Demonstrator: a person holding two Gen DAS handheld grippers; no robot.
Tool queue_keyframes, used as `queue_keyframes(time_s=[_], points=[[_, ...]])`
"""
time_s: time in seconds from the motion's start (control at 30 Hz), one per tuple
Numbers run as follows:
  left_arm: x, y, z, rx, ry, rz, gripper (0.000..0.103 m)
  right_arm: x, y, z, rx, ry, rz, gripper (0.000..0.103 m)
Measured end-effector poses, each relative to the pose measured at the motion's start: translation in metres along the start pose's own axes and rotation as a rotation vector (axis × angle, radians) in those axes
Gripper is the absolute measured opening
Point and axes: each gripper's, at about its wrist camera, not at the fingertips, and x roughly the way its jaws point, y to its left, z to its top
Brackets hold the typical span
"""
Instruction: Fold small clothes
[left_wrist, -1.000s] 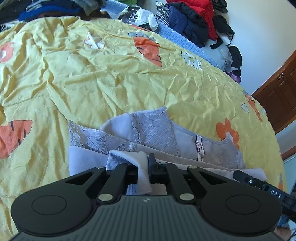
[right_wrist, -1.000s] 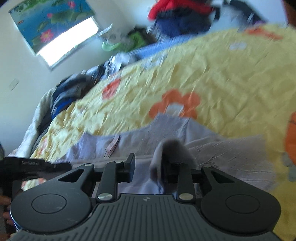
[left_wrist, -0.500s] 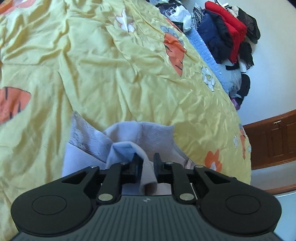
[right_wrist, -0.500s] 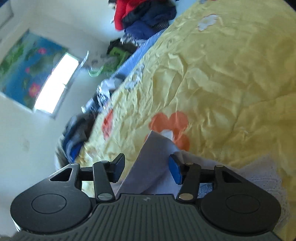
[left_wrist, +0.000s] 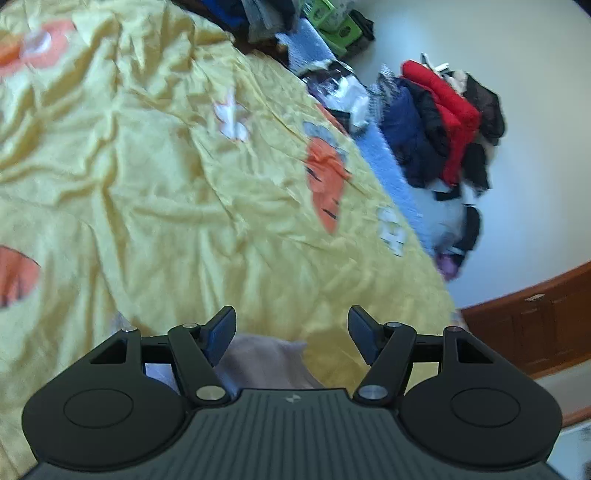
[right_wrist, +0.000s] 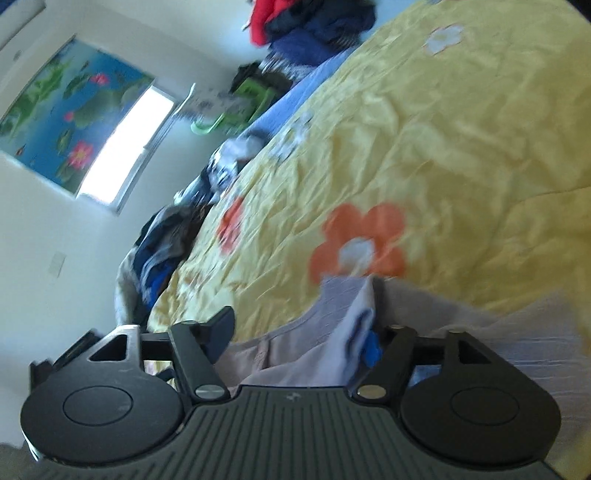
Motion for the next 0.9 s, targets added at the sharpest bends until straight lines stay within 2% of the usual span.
queue_keyframes(time_s=[0.1,0.17,0.3,0.47,0.57,0.67,0.73,0.8,0.83,0.9], points=[[-0.011,-0.009,-0.005,0.125,-0.095,0.082,0.067,0.006,0.0,0.009,0.069,0.007,0.057,0.073],[-0.018,-0.016,-0.01,0.232,-0.108,0.099,0.067,0.008,-0.006,0.016,0.128,-0.009,0.092,0.075],[-0.026,-0.02,-0.013,0.39,-0.043,0.062,0.067,0.013,-0.009,0.022,0.144,-0.027,0.035,0.075],[-0.023,-0.015,-0.017,0.522,0.036,0.083,0.067,0.01,0.0,0.017,0.027,-0.048,-0.014,0.079],[-0.023,-0.019,-0.037,0.625,0.058,0.087,0.067,0.016,0.008,0.018,-0.091,-0.073,-0.114,0.08],[-0.018,-0.032,-0.062,0.756,0.066,0.118,0.067,0.011,0.025,0.012,-0.224,-0.17,-0.253,0.078],[-0.009,-0.041,-0.075,0.827,0.049,0.152,0.067,0.004,0.046,-0.002,-0.37,-0.193,-0.224,0.078],[0.007,-0.047,-0.084,0.841,0.005,0.251,0.068,0.011,0.073,-0.023,-0.568,-0.11,-0.199,0.081],[0.017,-0.048,-0.085,0.828,-0.007,0.294,0.069,0.022,0.087,-0.036,-0.69,-0.034,-0.22,0.079],[0.037,-0.047,-0.084,0.797,-0.011,0.379,0.074,0.046,0.1,-0.058,-0.855,0.047,-0.284,0.08]])
